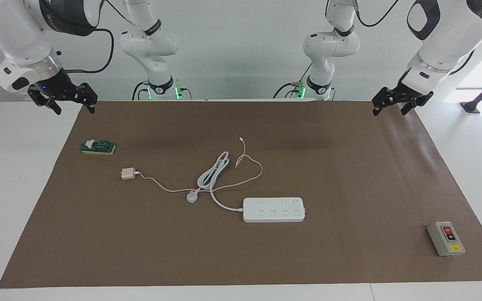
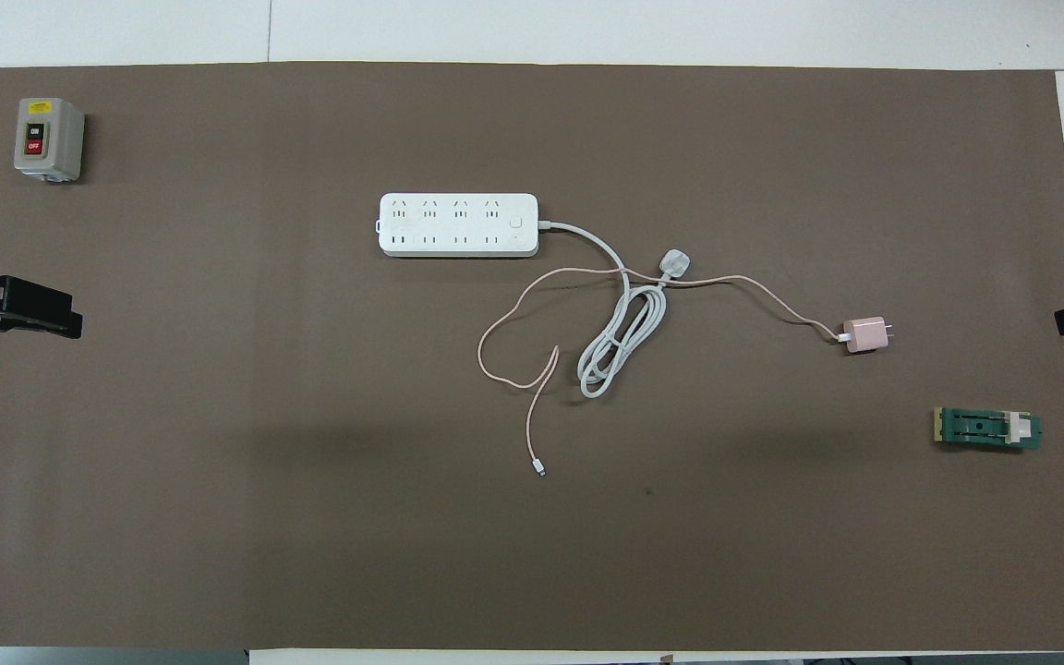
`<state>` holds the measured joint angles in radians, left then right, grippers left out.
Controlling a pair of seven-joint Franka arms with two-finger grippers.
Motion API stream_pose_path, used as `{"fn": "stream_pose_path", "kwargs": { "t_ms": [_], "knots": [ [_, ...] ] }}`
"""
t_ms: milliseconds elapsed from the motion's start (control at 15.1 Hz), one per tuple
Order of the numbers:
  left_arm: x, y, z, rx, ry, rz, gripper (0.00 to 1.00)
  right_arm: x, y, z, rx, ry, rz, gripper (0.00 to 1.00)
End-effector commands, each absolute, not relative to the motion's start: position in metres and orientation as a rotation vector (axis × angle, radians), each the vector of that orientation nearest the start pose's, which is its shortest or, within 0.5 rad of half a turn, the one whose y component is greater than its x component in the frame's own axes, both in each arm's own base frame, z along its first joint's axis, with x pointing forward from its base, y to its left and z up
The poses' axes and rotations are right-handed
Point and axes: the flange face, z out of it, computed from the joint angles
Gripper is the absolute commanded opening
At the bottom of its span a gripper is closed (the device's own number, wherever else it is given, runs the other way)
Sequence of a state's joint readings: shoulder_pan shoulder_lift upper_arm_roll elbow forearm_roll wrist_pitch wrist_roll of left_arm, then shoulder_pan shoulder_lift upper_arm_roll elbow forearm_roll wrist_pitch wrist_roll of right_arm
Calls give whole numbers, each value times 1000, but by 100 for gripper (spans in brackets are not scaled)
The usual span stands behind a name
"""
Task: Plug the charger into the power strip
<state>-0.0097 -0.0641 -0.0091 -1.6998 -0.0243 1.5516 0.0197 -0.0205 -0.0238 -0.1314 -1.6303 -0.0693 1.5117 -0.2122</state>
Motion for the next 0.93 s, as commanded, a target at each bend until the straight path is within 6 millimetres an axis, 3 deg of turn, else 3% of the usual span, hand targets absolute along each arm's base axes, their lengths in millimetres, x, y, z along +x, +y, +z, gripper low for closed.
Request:
{"fn": "stream_pose_path", "kwargs": {
  "t_ms": [0, 597, 862],
  "knots": [
    [521, -12, 598, -3149, 55, 102, 100, 533, -96, 608, -3199, -124, 192, 100],
    [521, -12, 597, -3148, 55, 104, 100, 527, -107, 614, -3201, -75, 167, 100],
    [521, -12, 597, -3148, 55, 101, 100, 518, -115, 599, -3165, 172, 213, 100]
  ]
}}
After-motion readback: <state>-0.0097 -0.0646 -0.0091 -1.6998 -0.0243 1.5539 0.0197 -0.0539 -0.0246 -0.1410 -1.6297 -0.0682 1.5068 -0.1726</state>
